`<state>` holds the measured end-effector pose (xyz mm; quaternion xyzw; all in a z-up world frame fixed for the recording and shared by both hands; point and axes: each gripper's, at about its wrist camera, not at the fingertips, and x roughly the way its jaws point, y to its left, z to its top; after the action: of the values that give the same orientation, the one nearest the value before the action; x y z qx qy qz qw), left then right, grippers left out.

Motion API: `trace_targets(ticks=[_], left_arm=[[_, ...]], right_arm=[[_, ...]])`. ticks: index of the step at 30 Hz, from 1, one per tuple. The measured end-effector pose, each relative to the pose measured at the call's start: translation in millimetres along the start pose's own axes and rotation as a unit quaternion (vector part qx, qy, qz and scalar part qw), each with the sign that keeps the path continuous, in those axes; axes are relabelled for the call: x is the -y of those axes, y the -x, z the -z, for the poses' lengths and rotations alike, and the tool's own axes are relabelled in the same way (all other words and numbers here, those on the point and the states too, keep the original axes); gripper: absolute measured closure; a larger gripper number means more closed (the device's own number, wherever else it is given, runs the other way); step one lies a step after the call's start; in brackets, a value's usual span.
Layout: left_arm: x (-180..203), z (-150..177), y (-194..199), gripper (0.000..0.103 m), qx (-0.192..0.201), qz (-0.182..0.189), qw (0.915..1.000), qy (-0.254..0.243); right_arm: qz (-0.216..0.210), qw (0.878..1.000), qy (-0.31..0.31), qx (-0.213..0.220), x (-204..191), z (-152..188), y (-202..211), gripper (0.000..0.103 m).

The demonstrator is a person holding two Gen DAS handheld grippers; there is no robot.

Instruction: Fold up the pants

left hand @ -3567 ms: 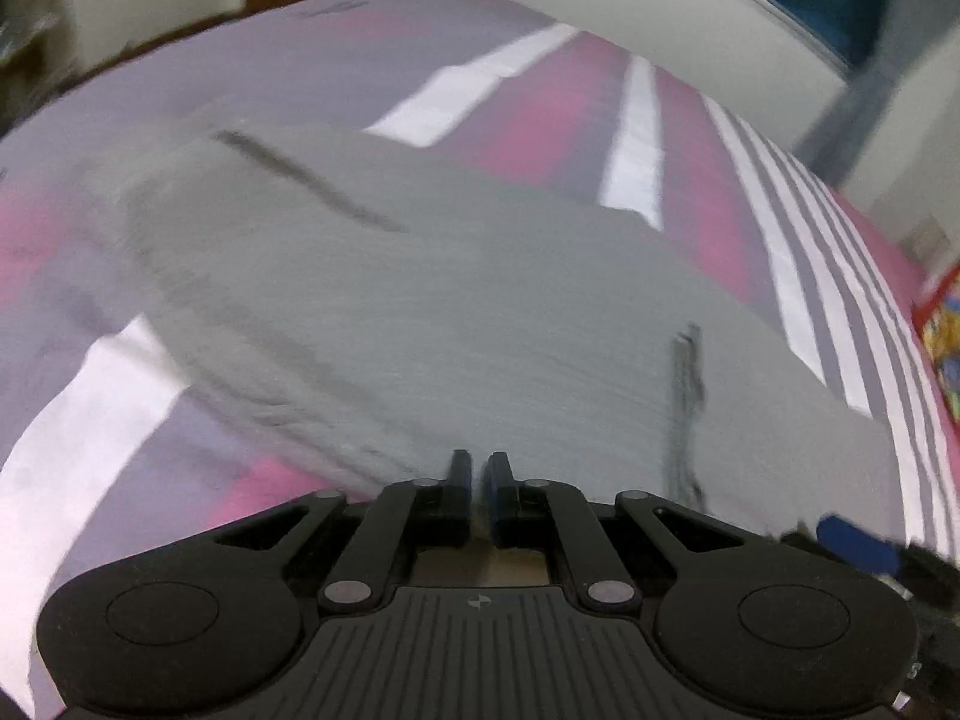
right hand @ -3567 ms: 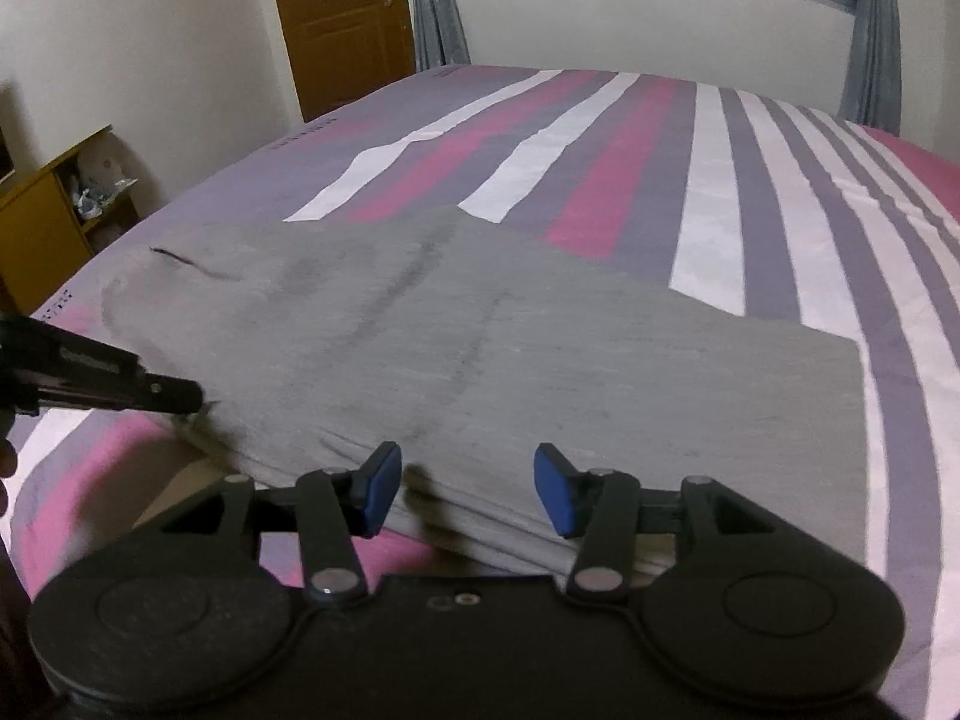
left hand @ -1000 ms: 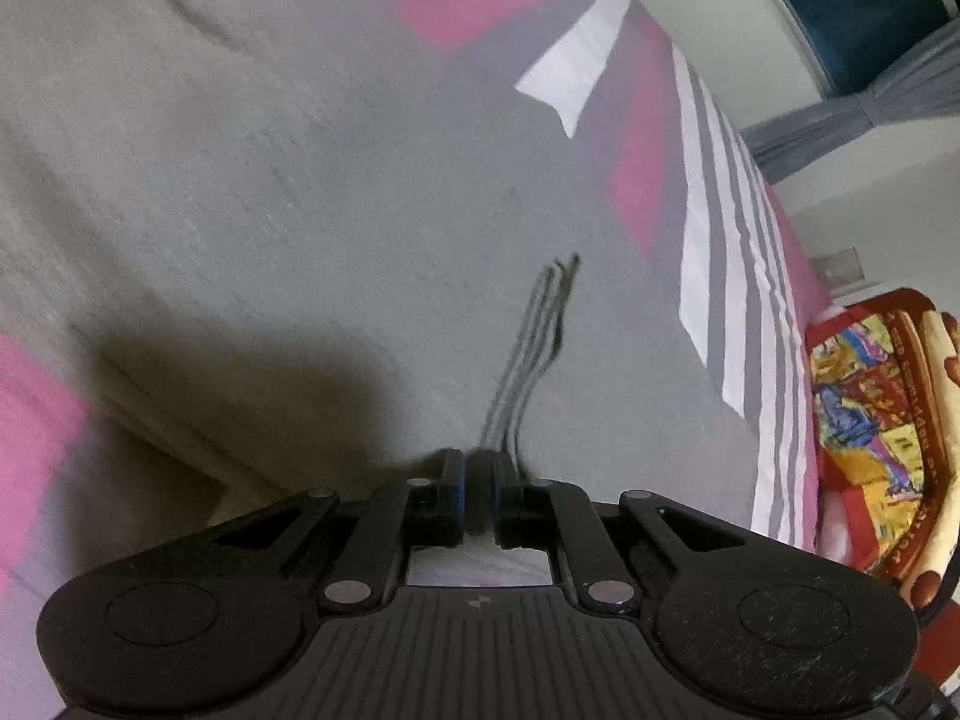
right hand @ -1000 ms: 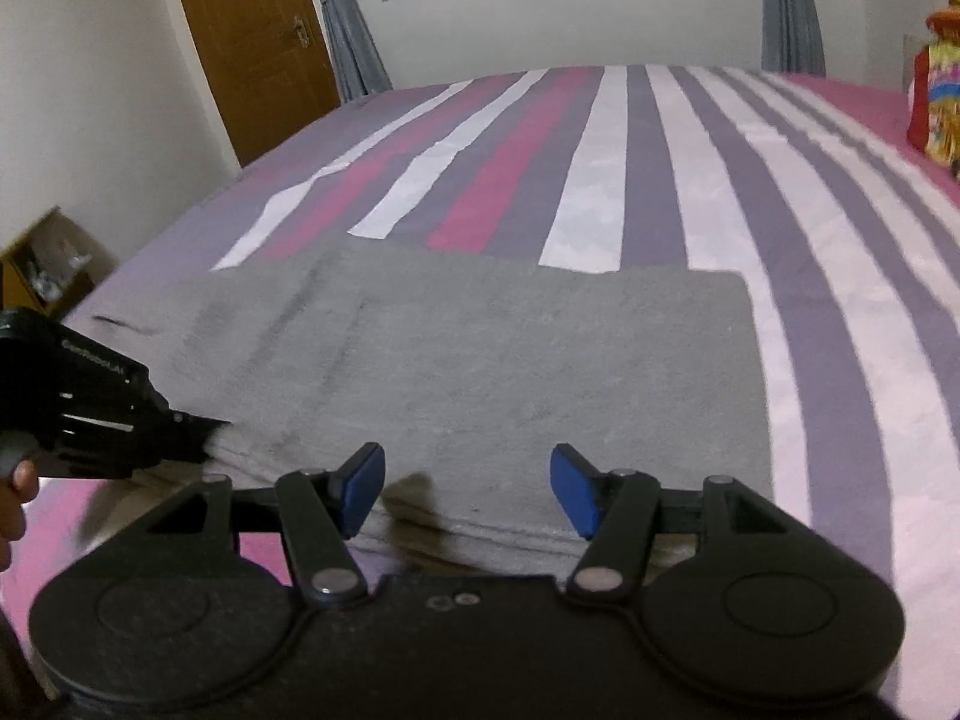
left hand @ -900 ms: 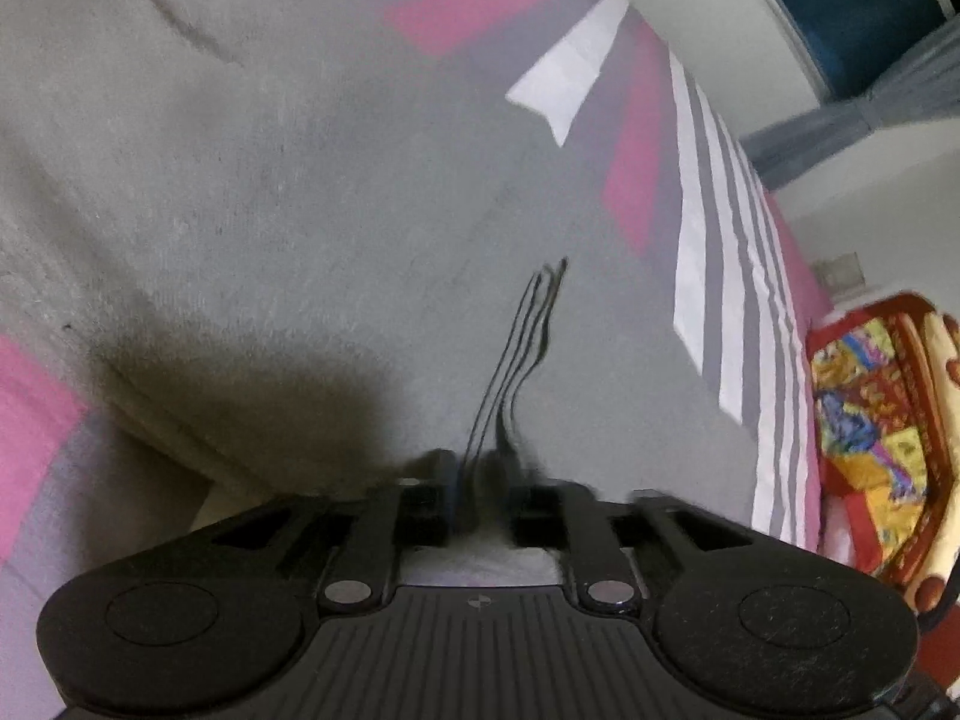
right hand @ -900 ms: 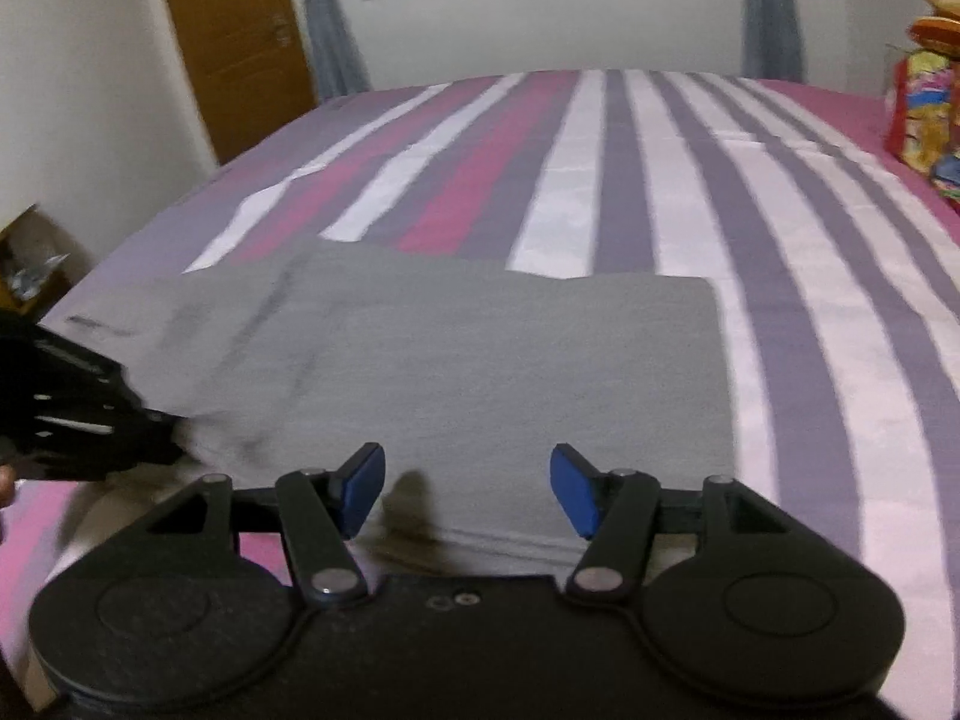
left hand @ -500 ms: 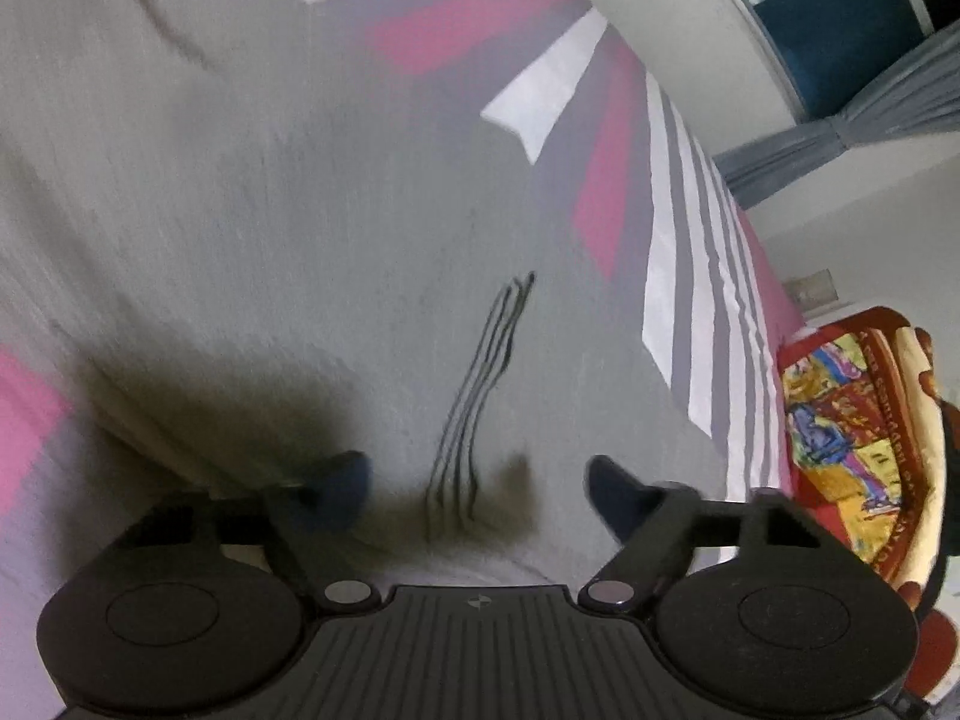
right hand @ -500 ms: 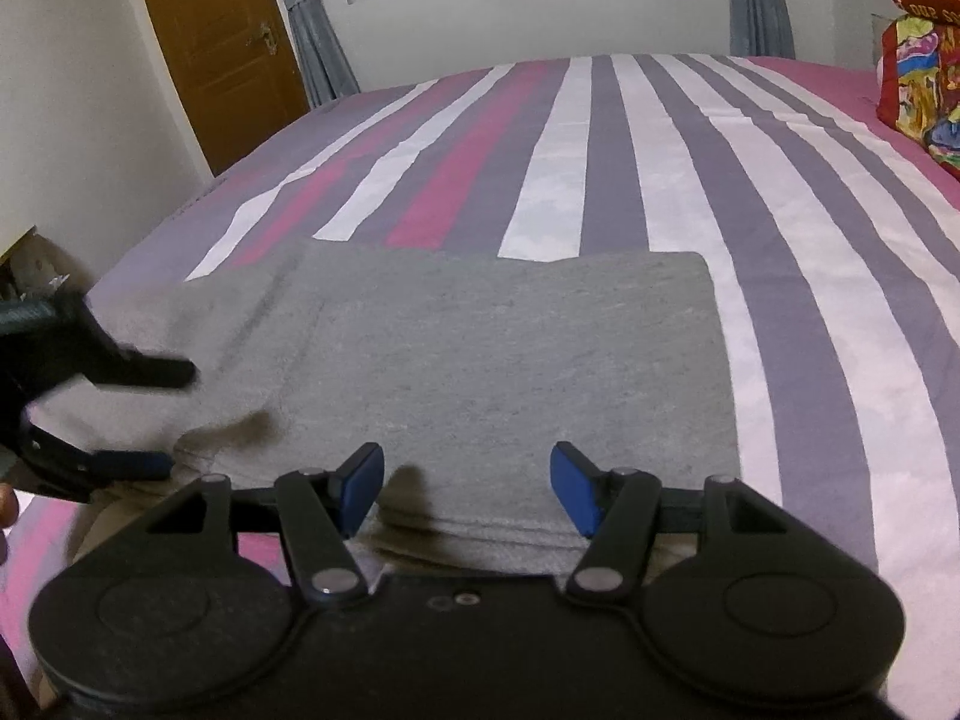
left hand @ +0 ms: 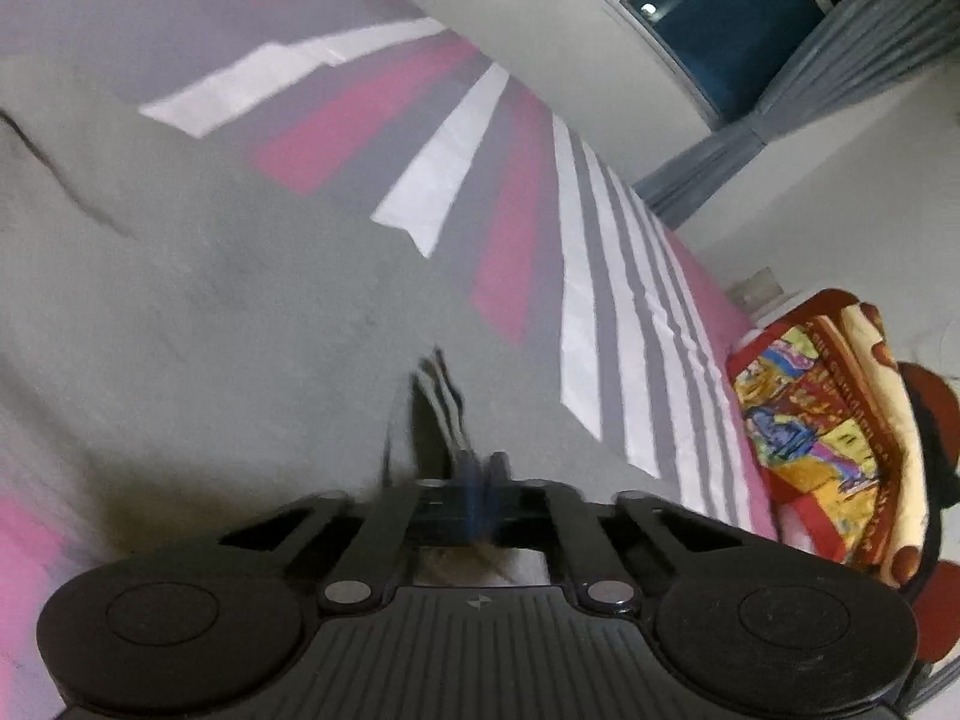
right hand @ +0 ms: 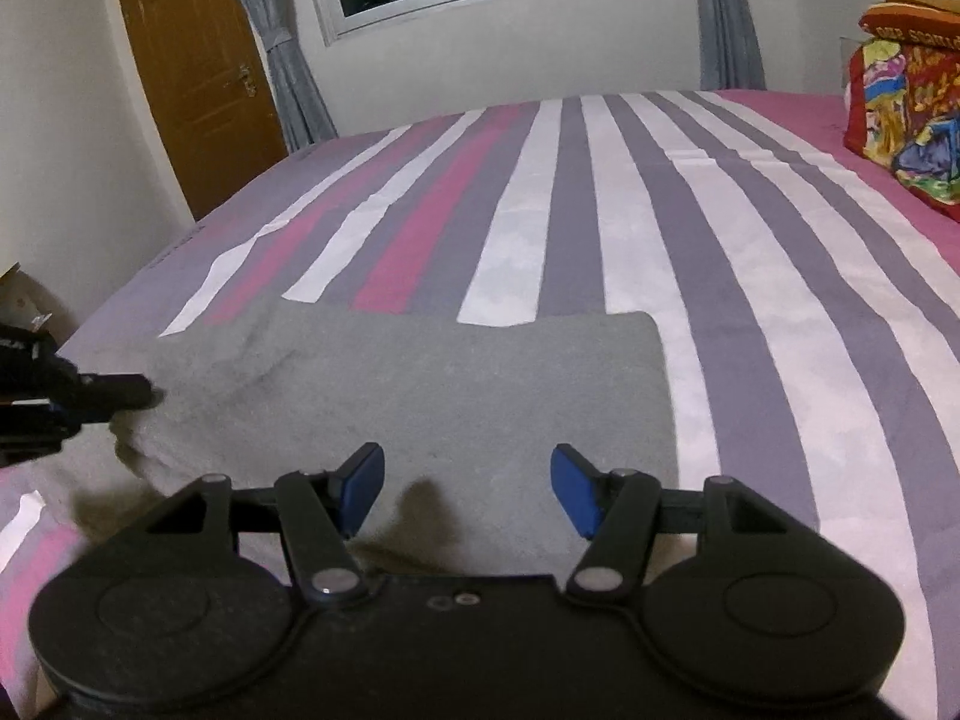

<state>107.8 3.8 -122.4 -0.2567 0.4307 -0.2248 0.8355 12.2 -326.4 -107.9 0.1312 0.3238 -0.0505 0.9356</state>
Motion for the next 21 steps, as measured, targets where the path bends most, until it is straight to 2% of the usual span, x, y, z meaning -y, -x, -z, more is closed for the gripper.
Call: trace_targets(ticks=[4,7,8,9,11,12,13,15,16,17,19,21], left_arm=[[-21.8,5.8,-1.9,0.103,-0.003,-0.034,0.9993,0.014],[-36.0,10.5,-12.2,0.102,-0.035,-0.011,0.9977,0.057],[-37.6,10.7,-16.6,0.096,-0.048,-0.006,0.9964,0.070],[-38.2,9.5,-20.4,0.086,-0.059,-0.005,0.9950,0.081],[-38.1,12.3,-22.0,0.025,-0.055,-0.010,0.9942,0.092],[-38.2,14.5,-20.0,0.020,-0.044,-0.012,0.9945,0.094],[-38.0,18.3,-19.6,0.020,-0.037,-0.006,0.9947,0.095],[-40.1,24.0,-24.7,0.022,-0.056,0.014,0.9926,0.107],[-39.8,30.0,-28.5,0.038,-0.063,0.017,0.9918,0.110],[-40.1,33.9,-32.2,0.059,-0.075,0.017,0.9913,0.107],[-38.4,41.2,-41.8,0.069,-0.088,0.016,0.9901,0.108],[-36.7,46.2,-48.1,0.073,-0.092,0.022,0.9893,0.110]], right_arm=[[-0.012,1.000,0.001,-0.011,-6.4,3.0,-6.1,0.042],[-0.015,1.000,0.004,-0.019,-8.6,9.1,-8.4,0.042],[-0.016,1.000,0.003,-0.021,-8.6,10.4,-8.1,0.042],[-0.016,1.000,0.003,-0.023,-8.0,11.2,-8.1,0.042],[-0.015,1.000,0.002,-0.021,-5.8,11.6,-6.8,0.042],[-0.015,1.000,-0.001,-0.020,-4.4,11.8,-5.9,0.042],[-0.015,1.000,-0.003,-0.019,-2.9,12.2,-5.1,0.041],[-0.014,1.000,-0.008,-0.018,-0.9,13.0,-4.8,0.041],[-0.015,1.000,-0.009,-0.019,0.1,13.0,-5.1,0.041],[-0.015,1.000,-0.010,-0.017,0.2,13.1,-4.6,0.041],[-0.016,1.000,-0.012,-0.014,0.7,13.2,-2.8,0.041],[-0.017,1.000,-0.013,-0.011,1.9,13.8,-1.9,0.041]])
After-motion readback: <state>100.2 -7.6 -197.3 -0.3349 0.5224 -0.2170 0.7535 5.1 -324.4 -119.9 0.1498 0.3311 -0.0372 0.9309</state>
